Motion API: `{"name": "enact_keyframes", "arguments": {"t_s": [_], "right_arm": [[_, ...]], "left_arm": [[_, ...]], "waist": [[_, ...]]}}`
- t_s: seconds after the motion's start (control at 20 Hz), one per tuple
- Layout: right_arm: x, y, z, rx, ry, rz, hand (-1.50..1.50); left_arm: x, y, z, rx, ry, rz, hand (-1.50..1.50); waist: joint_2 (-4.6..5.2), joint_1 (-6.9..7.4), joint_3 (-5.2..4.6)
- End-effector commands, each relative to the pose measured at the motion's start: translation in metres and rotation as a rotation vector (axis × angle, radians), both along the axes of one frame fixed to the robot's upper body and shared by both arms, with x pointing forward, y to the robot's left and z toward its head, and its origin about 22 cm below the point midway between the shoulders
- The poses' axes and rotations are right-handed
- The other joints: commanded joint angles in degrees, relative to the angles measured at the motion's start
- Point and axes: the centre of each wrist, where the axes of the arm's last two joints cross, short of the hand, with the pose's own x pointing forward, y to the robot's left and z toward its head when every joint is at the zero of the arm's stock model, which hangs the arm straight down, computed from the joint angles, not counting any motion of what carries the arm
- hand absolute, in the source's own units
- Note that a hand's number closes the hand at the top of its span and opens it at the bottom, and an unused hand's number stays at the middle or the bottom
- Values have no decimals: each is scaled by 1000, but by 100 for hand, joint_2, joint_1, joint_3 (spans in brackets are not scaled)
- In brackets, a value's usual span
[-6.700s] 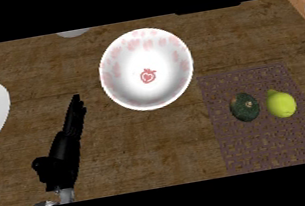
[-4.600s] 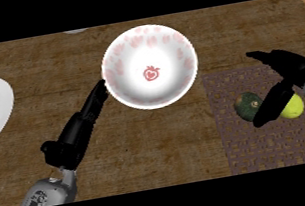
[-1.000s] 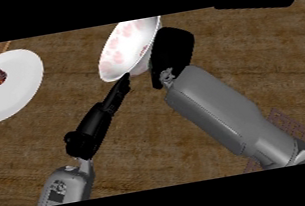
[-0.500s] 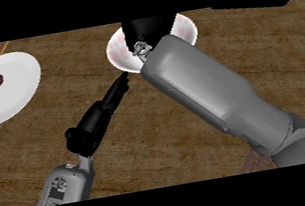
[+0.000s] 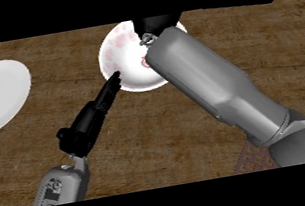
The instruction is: Pick the squash from the placemat and place it in the bowl
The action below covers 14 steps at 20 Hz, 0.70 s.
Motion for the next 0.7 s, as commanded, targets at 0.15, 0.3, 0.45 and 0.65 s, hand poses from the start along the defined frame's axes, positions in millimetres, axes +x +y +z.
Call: {"name": "enact_keyframes", "arguments": {"t_s": [0.15, 0.3, 0.45, 0.65], "right_arm": [[9, -4, -22, 20, -75, -261, 150], [17, -23, -47, 69, 62, -320, 150], [23, -40, -48, 267, 224, -332, 150], [25, -53, -54, 473, 237, -287, -150]], "left_arm": [[0, 1, 0, 1, 16, 33, 0], [-2, 2, -1, -2, 5, 35, 0], [-11, -2, -8, -15, 19, 24, 0], [-8, 6, -1, 1, 9, 25, 0]], "waist": [[-36, -239, 12], [15, -188, 17], [-12, -201, 25], [-18, -196, 28]]}}
